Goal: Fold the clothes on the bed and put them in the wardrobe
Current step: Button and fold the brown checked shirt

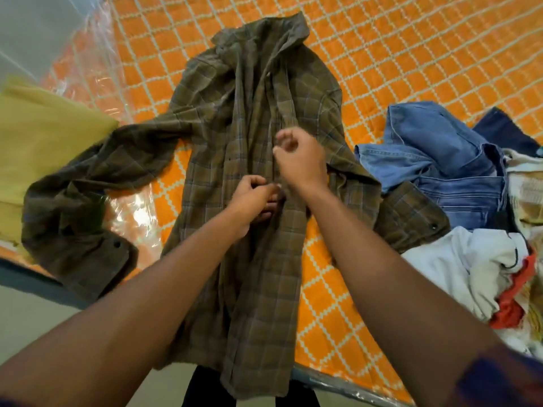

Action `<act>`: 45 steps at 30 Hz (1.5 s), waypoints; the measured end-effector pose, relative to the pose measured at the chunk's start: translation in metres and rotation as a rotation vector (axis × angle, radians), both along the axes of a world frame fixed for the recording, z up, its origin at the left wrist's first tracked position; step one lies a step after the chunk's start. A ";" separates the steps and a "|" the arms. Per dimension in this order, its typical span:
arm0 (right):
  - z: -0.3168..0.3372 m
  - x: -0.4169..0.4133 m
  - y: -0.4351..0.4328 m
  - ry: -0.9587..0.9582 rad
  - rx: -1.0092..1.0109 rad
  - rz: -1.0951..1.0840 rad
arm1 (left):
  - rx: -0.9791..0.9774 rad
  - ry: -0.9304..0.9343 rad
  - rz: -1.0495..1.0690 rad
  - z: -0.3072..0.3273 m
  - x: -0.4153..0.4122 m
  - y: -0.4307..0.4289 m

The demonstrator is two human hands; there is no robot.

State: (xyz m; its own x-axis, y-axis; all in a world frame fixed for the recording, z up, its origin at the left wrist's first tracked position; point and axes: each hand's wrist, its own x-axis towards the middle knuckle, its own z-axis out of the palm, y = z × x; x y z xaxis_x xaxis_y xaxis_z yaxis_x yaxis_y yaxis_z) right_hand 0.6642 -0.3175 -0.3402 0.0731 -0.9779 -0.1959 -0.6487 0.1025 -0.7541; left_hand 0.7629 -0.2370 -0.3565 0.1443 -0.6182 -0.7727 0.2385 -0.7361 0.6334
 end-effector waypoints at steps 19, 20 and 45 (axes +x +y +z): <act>-0.046 0.025 -0.076 0.272 -0.072 0.079 | -0.266 -0.712 -0.279 -0.015 0.050 -0.012; -0.041 0.030 -0.077 0.323 -0.131 0.068 | -0.305 -0.740 -0.264 -0.012 0.055 -0.017; -0.022 0.125 -0.133 0.602 -0.192 0.363 | -0.762 -1.240 -0.695 -0.029 0.086 -0.043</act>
State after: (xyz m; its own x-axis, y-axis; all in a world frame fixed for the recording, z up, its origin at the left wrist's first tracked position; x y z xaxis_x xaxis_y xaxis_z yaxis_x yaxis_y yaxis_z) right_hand 0.7896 -0.4506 -0.3624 0.3331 -0.9336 -0.1319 -0.9248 -0.2963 -0.2385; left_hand 0.8489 -0.2800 -0.3859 -0.0427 -0.9938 0.1029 -0.9023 0.0826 0.4232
